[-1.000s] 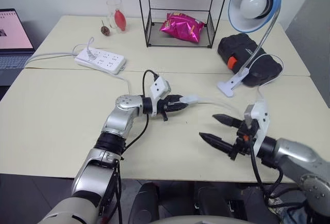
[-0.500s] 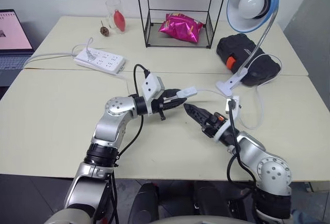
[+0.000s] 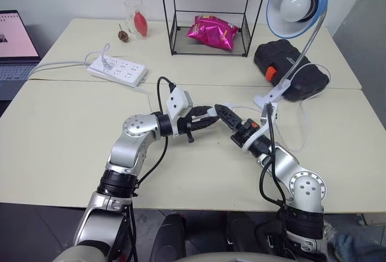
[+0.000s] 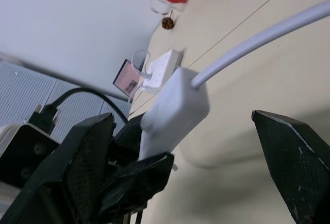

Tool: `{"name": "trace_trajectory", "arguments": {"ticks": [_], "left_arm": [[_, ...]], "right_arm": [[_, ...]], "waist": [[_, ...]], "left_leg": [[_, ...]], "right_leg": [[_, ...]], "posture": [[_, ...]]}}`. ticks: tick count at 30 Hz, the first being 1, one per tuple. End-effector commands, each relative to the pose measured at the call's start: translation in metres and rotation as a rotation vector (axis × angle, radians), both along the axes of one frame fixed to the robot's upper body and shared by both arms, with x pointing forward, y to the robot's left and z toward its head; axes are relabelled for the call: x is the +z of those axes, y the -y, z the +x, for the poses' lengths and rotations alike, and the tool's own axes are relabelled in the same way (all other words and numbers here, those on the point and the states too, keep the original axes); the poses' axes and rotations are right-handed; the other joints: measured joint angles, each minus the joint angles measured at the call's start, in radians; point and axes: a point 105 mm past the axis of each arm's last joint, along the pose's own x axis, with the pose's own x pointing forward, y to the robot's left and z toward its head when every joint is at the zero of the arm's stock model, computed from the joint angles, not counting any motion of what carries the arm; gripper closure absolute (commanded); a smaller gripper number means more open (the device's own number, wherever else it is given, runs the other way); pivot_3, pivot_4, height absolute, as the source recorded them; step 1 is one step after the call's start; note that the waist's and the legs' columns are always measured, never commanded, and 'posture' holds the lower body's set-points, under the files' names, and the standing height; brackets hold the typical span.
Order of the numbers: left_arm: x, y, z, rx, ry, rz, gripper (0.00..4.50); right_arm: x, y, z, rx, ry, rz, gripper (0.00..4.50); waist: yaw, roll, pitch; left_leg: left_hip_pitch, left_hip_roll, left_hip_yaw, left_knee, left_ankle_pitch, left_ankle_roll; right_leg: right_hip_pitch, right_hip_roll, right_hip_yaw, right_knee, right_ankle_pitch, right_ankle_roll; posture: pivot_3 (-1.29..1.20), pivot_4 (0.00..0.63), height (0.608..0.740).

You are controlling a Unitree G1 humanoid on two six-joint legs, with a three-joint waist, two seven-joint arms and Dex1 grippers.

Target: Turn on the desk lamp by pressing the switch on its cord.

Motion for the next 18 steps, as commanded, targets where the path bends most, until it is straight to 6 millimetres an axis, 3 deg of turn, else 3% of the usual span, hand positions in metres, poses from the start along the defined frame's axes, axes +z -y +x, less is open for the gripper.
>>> {"name": "trace_trajectory", "arguments": {"ticks": [1,18], "left_arm": [[0.0117,0.0044,-0.0045,-0.016,0.043,-0.018,3.38],[0.0106,0.0043,-0.0057,-0.014,0.046,-0.009,3.38]], "right_arm": [[0.0150,-0.0047,-0.0016,0.009,0.033,0.085,0.00],[0.0149,-0.0112,-0.0082,0.050,0.027,0.107,0.00]], "waist": [[-0.001,0.000,0.000],[-0.004,0.000,0.000]], "left_leg": [[0.000,0.000,0.000,0.000,0.000,0.000],[0.000,0.000,0.000,0.000,0.000,0.000]], "right_leg": [[0.000,0.000,0.000,0.000,0.000,0.000],[0.000,0.000,0.000,0.000,0.000,0.000]], "posture": [[0.00,0.150,0.740],[0.00,0.150,0.740]]}}
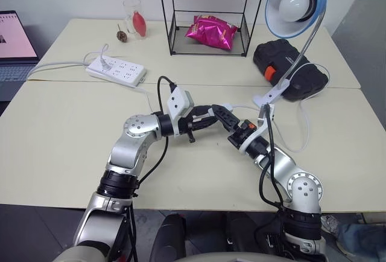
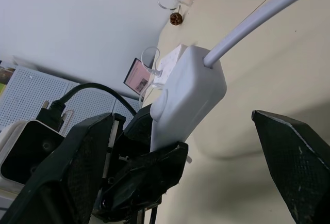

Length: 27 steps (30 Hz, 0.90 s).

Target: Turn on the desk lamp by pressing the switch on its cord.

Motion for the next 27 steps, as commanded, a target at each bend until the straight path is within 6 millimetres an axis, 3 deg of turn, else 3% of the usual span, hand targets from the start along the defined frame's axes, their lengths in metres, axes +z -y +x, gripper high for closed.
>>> {"name": "trace_trajectory", "arguments": {"ticks": [1,16,19,27], "left_arm": [[0.0084,0.0022,-0.0048,-0.019,0.036,-0.008,3.38],[0.0069,0.0028,-0.0051,-0.022,0.034,-0.004,3.38],[0.0073,0.0035,-0.0052,-0.024,0.037,-0.004,3.38],[0.0076,0.0028,-0.0061,-0.025,0.040,-0.002,3.38]], "right_arm": [[0.0137,-0.0012,-0.0028,0.005,0.040,0.056,0.00],[0.0141,-0.0002,-0.0040,0.012,0.030,0.075,0.00],[0.0133,-0.0003,-0.0039,0.015,0.025,0.073,0.49],[0.0100,-0.0011,-0.0032,0.013,0.003,0.082,2.46]], "waist": [[0.000,0.000,0.000],[0.000,0.000,0.000],[0.000,0.000,0.000],[0.000,0.000,0.000]], "left_leg": [[0.000,0.000,0.000,0.000,0.000,0.000],[0.000,0.000,0.000,-0.001,0.000,0.000],[0.000,0.000,0.000,-0.001,0.000,0.000],[0.000,0.000,0.000,-0.002,0.000,0.000]], "right_leg": [[0.000,0.000,0.000,0.000,0.000,0.000],[0.000,0.000,0.000,0.000,0.000,0.000],[0.000,0.000,0.000,0.000,0.000,0.000],[-0.001,0.000,0.000,0.000,-0.001,-0.001]], "posture": [[0.00,0.150,0.740],[0.00,0.150,0.740],[0.00,0.150,0.740],[0.00,0.150,0.740]]}}
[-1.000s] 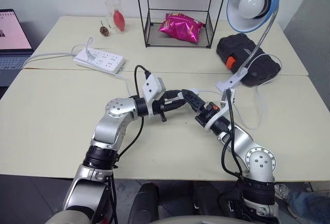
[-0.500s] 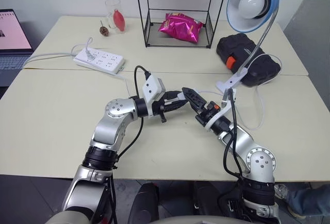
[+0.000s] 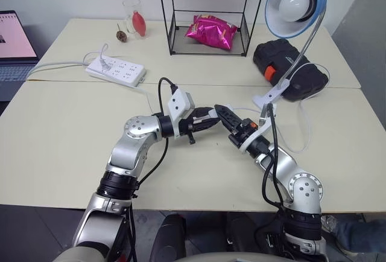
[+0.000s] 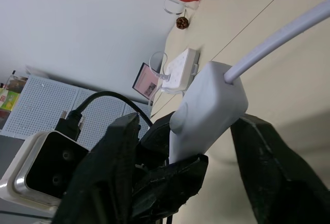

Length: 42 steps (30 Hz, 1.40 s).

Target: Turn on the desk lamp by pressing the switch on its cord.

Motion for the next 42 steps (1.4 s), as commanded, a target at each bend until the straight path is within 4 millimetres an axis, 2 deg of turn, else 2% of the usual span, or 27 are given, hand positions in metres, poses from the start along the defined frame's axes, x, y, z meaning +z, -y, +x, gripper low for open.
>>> {"name": "trace_trajectory", "arguments": {"ticks": [1,4,7,19,21,23,24,28,29,30,32,36,38,42], "left_arm": [[0.011,0.002,-0.005,-0.021,0.047,-0.013,3.38],[0.011,0.003,-0.005,-0.020,0.047,-0.013,3.38],[0.011,0.002,-0.005,-0.018,0.048,-0.012,3.38],[0.011,0.003,-0.004,-0.016,0.050,-0.015,3.39],[0.011,0.004,-0.003,-0.014,0.051,-0.016,3.39],[0.011,0.004,-0.003,-0.012,0.053,-0.017,3.39],[0.011,0.004,-0.003,-0.011,0.054,-0.017,3.39],[0.009,0.004,-0.002,-0.003,0.050,-0.017,3.39],[0.008,0.004,-0.002,0.000,0.048,-0.016,3.39],[0.006,0.004,-0.001,0.005,0.045,-0.012,3.39],[0.002,0.003,0.001,0.017,0.041,-0.004,3.39],[-0.010,-0.002,0.008,0.056,0.048,0.042,3.39],[-0.017,-0.003,0.010,0.060,0.049,0.066,3.39],[-0.041,-0.006,0.013,0.067,0.028,0.135,3.39]], "right_arm": [[0.005,-0.002,-0.003,0.009,0.011,0.029,2.64],[0.004,-0.001,-0.002,0.003,0.001,0.040,3.43],[0.005,-0.002,-0.002,0.008,0.002,0.041,3.94],[0.011,-0.004,-0.004,0.026,0.031,0.062,4.00],[0.012,-0.004,-0.005,0.036,0.041,0.057,3.30],[0.013,-0.004,-0.007,0.054,0.053,0.053,3.03],[0.013,-0.004,-0.008,0.061,0.058,0.051,2.71],[0.012,0.003,-0.016,0.095,0.089,-0.019,1.91],[0.010,0.005,-0.019,0.113,0.106,-0.067,1.77],[0.008,0.008,-0.023,0.133,0.128,-0.129,1.37],[0.004,0.012,-0.028,0.164,0.154,-0.243,1.04],[-0.003,0.023,-0.050,0.303,0.332,-0.645,0.04],[-0.002,0.029,-0.054,0.335,0.406,-0.767,0.00],[0.012,0.040,-0.058,0.390,0.606,-1.001,0.00]], "waist": [[0.000,0.000,0.000],[0.000,0.000,0.000],[-0.001,0.000,0.000],[-0.001,0.000,0.000],[-0.001,0.000,0.000],[-0.001,0.000,0.000],[-0.001,0.000,0.000],[-0.001,0.000,0.000],[0.000,0.000,0.000],[0.000,0.000,0.000],[0.000,0.000,0.000],[0.001,0.000,0.000],[0.002,0.001,0.001],[0.004,0.001,0.001]], "left_leg": [[0.000,0.000,0.000,0.000,0.000,0.000],[0.000,0.000,0.000,0.000,0.000,0.000],[0.000,0.000,0.000,-0.001,0.000,0.000],[0.000,0.000,0.000,-0.001,0.000,0.000],[0.000,0.000,0.000,-0.001,0.000,0.000],[0.000,0.000,0.000,-0.001,0.000,0.000],[0.000,0.000,0.000,-0.001,0.000,0.000],[0.000,0.000,0.000,-0.001,0.000,0.000],[0.000,0.000,0.000,-0.001,0.000,0.000],[-0.001,0.000,0.000,-0.001,0.000,0.000],[-0.001,0.000,0.001,-0.001,0.000,0.000],[-0.001,-0.001,0.001,-0.001,0.000,0.000],[-0.001,-0.001,0.001,-0.001,0.000,0.000],[-0.001,0.000,0.001,-0.001,0.000,0.000]], "right_leg": [[0.000,0.000,0.000,0.000,0.000,0.000],[0.000,0.000,0.000,0.000,0.000,0.000],[0.000,0.000,0.000,0.000,0.000,0.000],[0.000,0.000,0.000,-0.001,0.000,0.000],[0.000,0.000,0.000,-0.001,0.000,0.000],[0.000,0.000,0.000,-0.001,0.000,0.000],[0.000,0.000,0.000,-0.001,0.000,0.000],[0.000,0.000,0.000,-0.001,0.000,0.000],[0.000,0.000,0.000,-0.001,0.000,0.000],[0.000,0.000,0.000,-0.001,0.000,0.000],[0.000,0.000,0.000,-0.001,-0.001,0.000],[-0.001,0.000,0.000,-0.002,-0.001,0.000],[-0.001,0.000,0.000,-0.002,-0.001,0.001],[-0.001,0.000,0.000,-0.004,-0.001,0.001]], "posture": [[0.00,0.150,0.740],[0.00,0.150,0.740],[0.00,0.150,0.740],[0.00,0.150,0.740],[0.00,0.150,0.740],[0.00,0.150,0.740],[0.00,0.150,0.740],[0.00,0.150,0.740],[0.00,0.150,0.740],[0.00,0.150,0.740],[0.00,0.150,0.740],[0.00,0.150,0.740],[0.00,0.150,0.740],[0.00,0.150,0.740]]}}
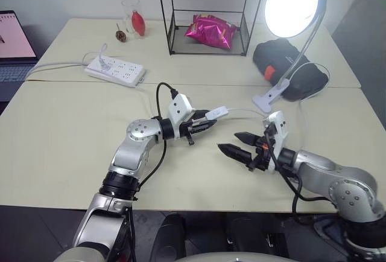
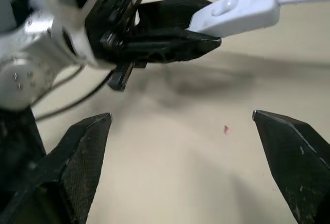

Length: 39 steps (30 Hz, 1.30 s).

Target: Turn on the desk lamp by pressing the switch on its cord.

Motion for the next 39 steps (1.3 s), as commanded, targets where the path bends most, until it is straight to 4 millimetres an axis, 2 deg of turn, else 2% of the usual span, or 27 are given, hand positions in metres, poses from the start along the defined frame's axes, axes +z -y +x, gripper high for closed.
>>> {"name": "trace_trajectory", "arguments": {"ticks": [1,4,9,21,22,26,28,32,36,39], "left_arm": [[-0.015,-0.001,0.001,-0.005,0.013,0.053,3.39],[-0.026,-0.004,0.003,0.000,-0.006,0.078,3.39],[-0.037,-0.006,0.002,-0.024,-0.022,0.098,3.39],[-0.043,-0.010,0.011,0.000,-0.034,0.112,3.39],[-0.043,-0.011,0.011,0.000,-0.033,0.116,2.66],[-0.042,-0.014,0.012,0.001,-0.030,0.120,1.95],[-0.040,-0.015,0.013,0.004,-0.025,0.116,1.44],[-0.013,-0.024,0.013,0.023,0.029,0.063,0.58],[0.011,-0.038,0.008,0.060,0.121,0.111,0.58],[0.039,-0.055,0.000,0.113,0.164,0.107,0.58]], "right_arm": [[0.023,0.002,-0.006,0.120,0.229,-0.158,0.00],[0.028,0.012,-0.002,0.139,0.320,-0.259,0.00],[0.036,0.017,0.002,0.168,0.396,-0.276,0.00],[0.024,0.025,0.005,0.209,0.436,-0.359,0.00],[0.023,0.024,0.005,0.209,0.436,-0.359,0.00],[0.023,0.023,0.008,0.214,0.445,-0.359,0.00],[0.023,0.023,0.009,0.214,0.449,-0.360,0.00],[0.028,0.025,0.015,0.207,0.470,-0.366,0.00],[0.038,0.032,0.021,0.188,0.509,-0.358,0.00],[0.045,0.042,0.026,0.163,0.539,-0.351,0.00]], "waist": [[0.000,0.000,0.000],[0.001,-0.001,0.000],[0.003,-0.001,0.000],[0.006,-0.001,0.000],[0.006,-0.001,0.000],[0.006,-0.001,0.000],[0.006,-0.001,0.000],[0.004,-0.001,0.000],[0.006,-0.001,0.000],[0.005,-0.001,0.000]], "left_leg": [[0.000,0.000,0.000,0.000,0.000,0.000],[0.000,0.000,0.000,0.000,0.000,0.000],[-0.001,0.000,0.000,0.000,0.000,0.000],[0.001,-0.001,0.000,0.002,0.000,0.000],[0.001,-0.001,0.000,0.002,0.000,0.000],[0.001,-0.001,0.000,0.003,0.000,0.000],[0.001,-0.001,0.000,0.003,0.000,0.000],[0.000,-0.001,0.000,0.002,0.000,0.000],[0.000,0.000,-0.001,0.002,0.000,0.000],[0.000,0.000,-0.001,0.002,0.000,0.000]], "right_leg": [[0.000,0.000,0.000,0.000,0.000,0.000],[0.000,0.000,0.000,-0.001,0.000,0.000],[0.000,0.000,-0.001,-0.002,0.000,0.000],[0.003,-0.001,-0.001,-0.001,0.001,0.002],[0.003,-0.001,-0.001,0.000,0.001,0.002],[0.003,-0.001,-0.001,0.000,0.001,0.002],[0.003,-0.001,-0.001,0.000,0.001,0.002],[0.002,-0.001,-0.001,0.000,0.001,0.002],[0.002,-0.001,-0.001,0.000,0.001,0.002],[0.002,-0.002,-0.001,0.000,0.001,0.002]], "posture": [[0.00,0.150,0.740],[0.00,0.150,0.740],[0.00,0.150,0.740],[0.00,0.150,0.740],[0.00,0.150,0.740],[0.00,0.150,0.740],[0.00,0.150,0.740],[0.00,0.150,0.740],[0.00,0.150,0.740],[0.00,0.150,0.740]]}}
